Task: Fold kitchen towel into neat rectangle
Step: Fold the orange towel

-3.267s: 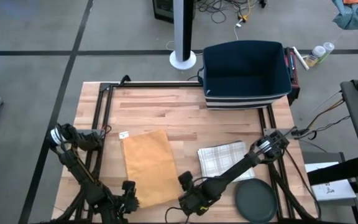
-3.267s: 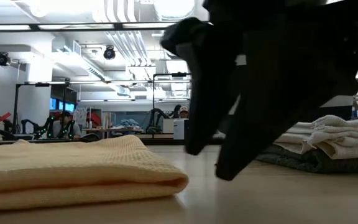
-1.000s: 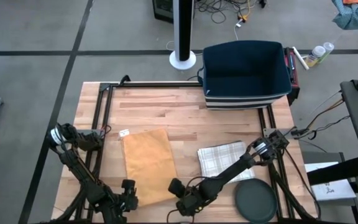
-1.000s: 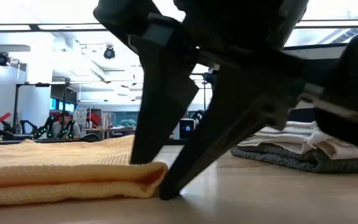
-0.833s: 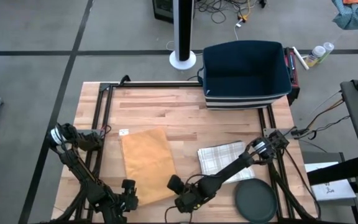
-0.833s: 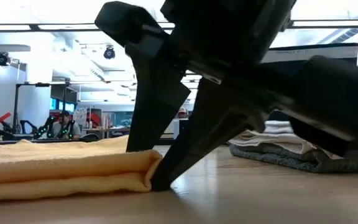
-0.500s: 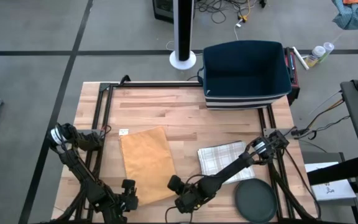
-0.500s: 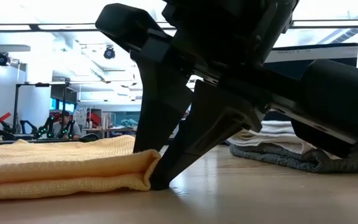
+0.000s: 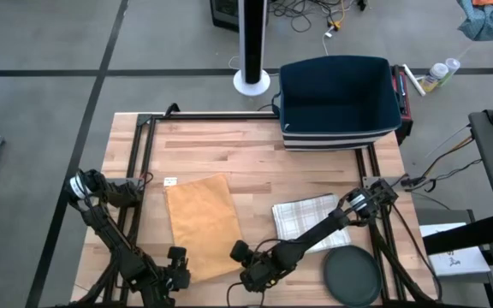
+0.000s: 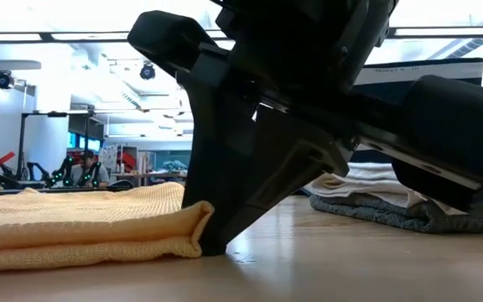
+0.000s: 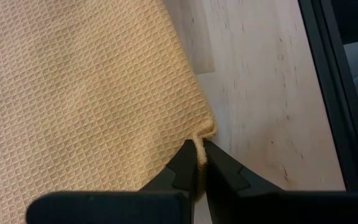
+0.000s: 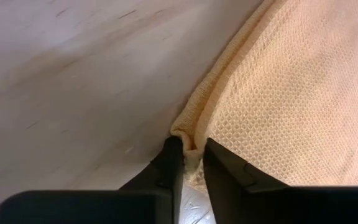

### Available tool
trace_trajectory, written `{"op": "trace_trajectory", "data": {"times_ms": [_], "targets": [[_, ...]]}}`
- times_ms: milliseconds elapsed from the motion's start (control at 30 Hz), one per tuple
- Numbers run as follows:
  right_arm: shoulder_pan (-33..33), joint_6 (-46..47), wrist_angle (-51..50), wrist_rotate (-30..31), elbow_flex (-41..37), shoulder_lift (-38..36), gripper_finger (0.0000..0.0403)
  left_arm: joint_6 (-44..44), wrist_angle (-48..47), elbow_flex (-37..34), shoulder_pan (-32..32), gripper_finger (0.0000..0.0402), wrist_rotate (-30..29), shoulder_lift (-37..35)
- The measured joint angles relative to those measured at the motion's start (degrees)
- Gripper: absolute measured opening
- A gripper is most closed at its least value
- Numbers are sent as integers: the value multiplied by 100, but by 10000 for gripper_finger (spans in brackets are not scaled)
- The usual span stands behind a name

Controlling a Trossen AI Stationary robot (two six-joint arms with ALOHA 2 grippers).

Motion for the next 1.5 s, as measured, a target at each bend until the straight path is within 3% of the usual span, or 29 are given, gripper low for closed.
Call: {"op": "trace_trajectory", "data": {"times_ms": [167, 367, 733, 900, 1233, 1500], "targets": [[1, 269, 14, -10, 2, 0, 77, 0, 16, 0, 0, 6, -2, 0], [17, 884, 41, -138, -2, -64, 8, 44, 28, 0, 0, 2, -2, 0], [44, 1642, -1021, -158, 592, -789, 2, 649, -126, 724, 0, 1, 2, -433], [88, 2076, -1674, -194, 1189, -921, 1, 447, -123, 843, -48, 1, 49, -731], [561, 3066, -2071, -1022, 1829, -925, 1, 449, 908, 1351, -212, 0, 188, -513], [279, 2915, -2150, -253, 1876, -906, 0, -61, -528, 1305, -153, 0, 15, -531]]}}
